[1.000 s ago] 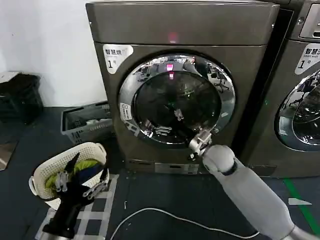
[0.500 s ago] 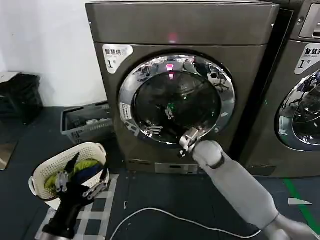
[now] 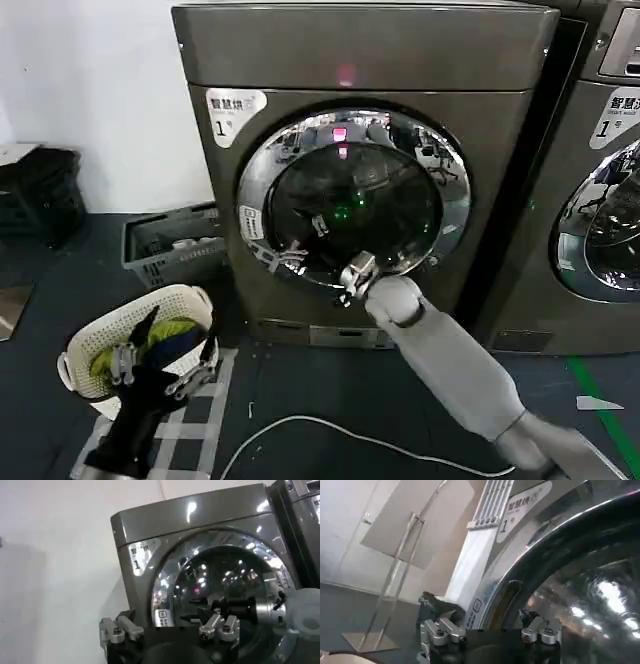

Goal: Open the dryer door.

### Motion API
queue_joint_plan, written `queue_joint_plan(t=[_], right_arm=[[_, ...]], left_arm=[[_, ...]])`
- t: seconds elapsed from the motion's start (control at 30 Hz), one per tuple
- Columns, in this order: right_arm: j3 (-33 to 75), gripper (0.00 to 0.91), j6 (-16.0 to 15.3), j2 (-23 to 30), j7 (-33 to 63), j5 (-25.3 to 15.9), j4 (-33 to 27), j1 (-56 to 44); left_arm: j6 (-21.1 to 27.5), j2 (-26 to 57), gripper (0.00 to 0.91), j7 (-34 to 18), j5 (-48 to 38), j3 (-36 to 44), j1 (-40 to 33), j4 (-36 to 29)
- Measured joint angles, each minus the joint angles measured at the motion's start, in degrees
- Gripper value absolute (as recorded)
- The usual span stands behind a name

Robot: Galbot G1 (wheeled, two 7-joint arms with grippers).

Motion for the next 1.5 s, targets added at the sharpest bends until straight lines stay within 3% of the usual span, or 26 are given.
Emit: queue_joint_plan(t=[0.57,1.5], right_arm=[[-0.6,0.907,0.7,4.1,-2.0,0.0,-6.6,3.0],[-0.7,0.907,7.5,7.3,-14.5,1.8,-17.4,7.5]], left_arm=[[0.0,0.1,0.907,0.1,-0.2,-0.2,0.5,-0.5],[-0.3,-0.1,0.907,0.2,-0.2,-0.4,2.1,-1.6]])
